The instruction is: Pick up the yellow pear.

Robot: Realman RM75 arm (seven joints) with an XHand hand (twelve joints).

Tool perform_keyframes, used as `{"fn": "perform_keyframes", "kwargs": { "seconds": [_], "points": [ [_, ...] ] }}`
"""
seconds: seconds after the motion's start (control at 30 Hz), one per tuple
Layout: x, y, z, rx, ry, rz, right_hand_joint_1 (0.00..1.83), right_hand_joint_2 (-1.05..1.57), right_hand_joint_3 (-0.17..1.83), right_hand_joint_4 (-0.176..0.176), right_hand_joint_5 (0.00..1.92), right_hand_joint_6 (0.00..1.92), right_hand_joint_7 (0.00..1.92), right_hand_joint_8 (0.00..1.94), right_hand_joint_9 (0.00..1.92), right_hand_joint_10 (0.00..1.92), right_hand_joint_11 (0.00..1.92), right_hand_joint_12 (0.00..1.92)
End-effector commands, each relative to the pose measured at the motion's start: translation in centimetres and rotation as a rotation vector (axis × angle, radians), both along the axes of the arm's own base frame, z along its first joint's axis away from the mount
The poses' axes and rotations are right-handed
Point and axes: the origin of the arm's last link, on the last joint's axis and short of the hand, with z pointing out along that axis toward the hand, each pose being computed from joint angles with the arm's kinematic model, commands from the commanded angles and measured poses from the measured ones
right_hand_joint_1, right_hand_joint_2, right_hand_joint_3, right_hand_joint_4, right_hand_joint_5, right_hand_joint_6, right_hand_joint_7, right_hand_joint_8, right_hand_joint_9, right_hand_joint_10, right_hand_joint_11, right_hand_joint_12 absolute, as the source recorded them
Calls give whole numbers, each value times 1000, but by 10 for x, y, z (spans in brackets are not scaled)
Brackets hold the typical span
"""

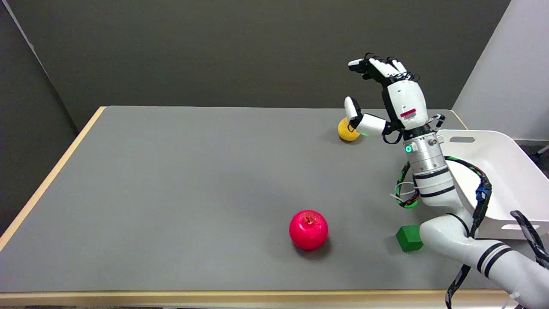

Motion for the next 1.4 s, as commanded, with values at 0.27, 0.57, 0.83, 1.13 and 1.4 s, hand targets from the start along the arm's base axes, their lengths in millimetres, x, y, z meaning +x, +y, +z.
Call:
{"fn": "perform_keyframes", "kwargs": {
  "seconds": [0.27,0.57,0.83,1.13,1.4],
  "points": [
    [12,-10,-3,33,46,-45,561,723,974,84,383,753,513,582,471,986,226,1368],
    [25,-52,22,-41,63,-258,442,645,956,20,281,556,382,483,318,868,99,1225],
    [1,-113,39,-113,78,-549,465,653,849,-12,252,459,301,362,183,795,2,1200],
    [-24,-122,54,-191,76,-653,383,592,947,-25,176,448,145,342,48,677,-1,1080],
    [-39,-107,74,-246,62,-701,345,574,942,-45,148,431,128,345,41,674,-1,1082]
  ]
}}
